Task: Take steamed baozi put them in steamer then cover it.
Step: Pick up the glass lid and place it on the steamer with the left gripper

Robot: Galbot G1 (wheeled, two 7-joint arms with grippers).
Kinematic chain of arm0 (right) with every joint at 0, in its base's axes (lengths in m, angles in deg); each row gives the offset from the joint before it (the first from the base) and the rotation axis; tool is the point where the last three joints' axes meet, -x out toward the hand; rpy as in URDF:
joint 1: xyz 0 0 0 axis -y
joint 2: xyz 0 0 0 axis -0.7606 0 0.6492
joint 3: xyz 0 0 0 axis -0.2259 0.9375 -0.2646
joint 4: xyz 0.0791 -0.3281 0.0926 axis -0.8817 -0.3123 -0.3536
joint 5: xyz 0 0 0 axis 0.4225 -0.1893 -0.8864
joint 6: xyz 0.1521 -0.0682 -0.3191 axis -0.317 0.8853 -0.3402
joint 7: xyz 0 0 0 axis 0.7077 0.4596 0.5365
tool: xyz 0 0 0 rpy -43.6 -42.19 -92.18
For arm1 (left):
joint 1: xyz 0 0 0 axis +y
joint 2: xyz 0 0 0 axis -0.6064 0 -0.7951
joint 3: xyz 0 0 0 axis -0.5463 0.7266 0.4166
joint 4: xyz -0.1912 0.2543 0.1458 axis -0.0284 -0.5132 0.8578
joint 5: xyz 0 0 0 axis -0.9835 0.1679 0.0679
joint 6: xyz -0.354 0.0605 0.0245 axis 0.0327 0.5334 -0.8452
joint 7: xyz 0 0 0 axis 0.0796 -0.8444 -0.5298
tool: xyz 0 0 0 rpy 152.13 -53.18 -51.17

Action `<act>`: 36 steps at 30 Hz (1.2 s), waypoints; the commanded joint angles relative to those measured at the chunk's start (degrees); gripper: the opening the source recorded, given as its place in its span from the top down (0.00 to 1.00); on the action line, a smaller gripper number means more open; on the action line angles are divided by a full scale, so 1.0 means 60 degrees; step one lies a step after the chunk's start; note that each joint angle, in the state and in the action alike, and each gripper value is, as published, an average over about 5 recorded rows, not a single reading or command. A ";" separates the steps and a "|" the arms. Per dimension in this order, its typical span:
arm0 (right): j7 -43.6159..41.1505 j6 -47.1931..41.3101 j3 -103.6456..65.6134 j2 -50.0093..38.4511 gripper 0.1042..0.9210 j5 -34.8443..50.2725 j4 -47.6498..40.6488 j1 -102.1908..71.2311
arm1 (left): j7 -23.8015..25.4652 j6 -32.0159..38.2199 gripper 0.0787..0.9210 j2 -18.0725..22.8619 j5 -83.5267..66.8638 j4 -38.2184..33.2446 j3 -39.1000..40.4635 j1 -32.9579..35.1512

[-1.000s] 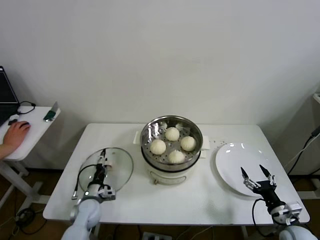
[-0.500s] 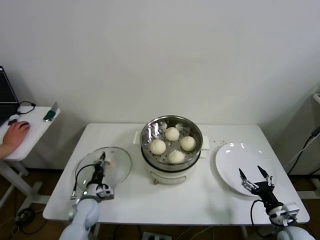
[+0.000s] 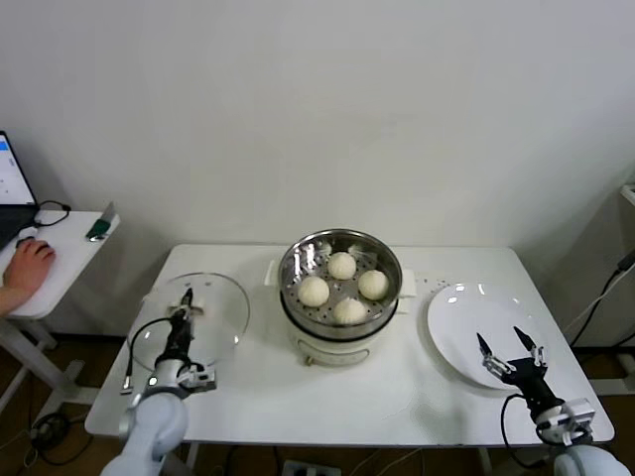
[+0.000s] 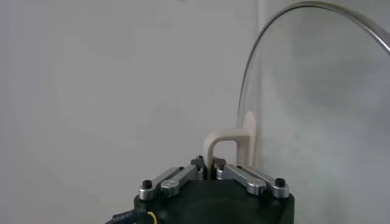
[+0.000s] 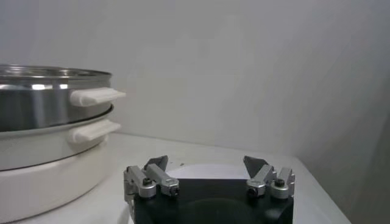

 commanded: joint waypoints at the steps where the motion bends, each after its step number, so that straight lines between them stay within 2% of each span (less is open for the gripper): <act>1: 0.0008 0.0007 0.0098 -0.0200 0.12 -0.0138 -0.0270 0.0340 | 0.0355 -0.2246 0.91 -0.1074 0.0109 -0.3398 0.0091 0.1000; 7: 0.0074 -0.0054 0.0400 -0.0401 0.12 -0.0289 -0.0511 0.0747 | 0.1378 -0.3438 0.91 -0.2177 -0.0645 -0.4576 0.0905 0.0736; 11: 0.0093 -0.0096 0.0610 -0.0506 0.12 -0.0339 -0.0619 0.0990 | 0.1693 -0.3980 0.91 -0.2817 -0.0851 -0.4742 0.2206 -0.0382; 14: 0.0097 -0.0114 0.0686 -0.0544 0.12 -0.0359 -0.0650 0.1099 | 0.2145 -0.4370 0.91 -0.2938 -0.0791 -0.4636 0.3566 -0.1565; 19: 0.0094 -0.0079 0.0694 -0.0503 0.12 -0.0438 -0.0695 0.1177 | 0.3266 -0.4906 0.91 -0.1934 -0.0083 -0.4005 0.5499 -0.3407; 25: 0.0052 0.0030 0.0649 -0.0396 0.12 -0.0615 -0.0828 0.1203 | 0.4281 -0.5070 0.91 -0.0512 0.0717 -0.3035 0.6774 -0.4352; 30: 0.0032 0.0108 0.0518 -0.0336 0.12 -0.0696 -0.0929 0.1191 | 0.4350 -0.5070 0.91 0.1014 0.1305 -0.1977 0.6995 -0.4549; 36: 0.0017 0.0144 0.0321 -0.0312 0.12 -0.0711 -0.0920 0.1114 | 0.3841 -0.5070 0.91 0.2435 0.1661 -0.0740 0.6987 -0.4662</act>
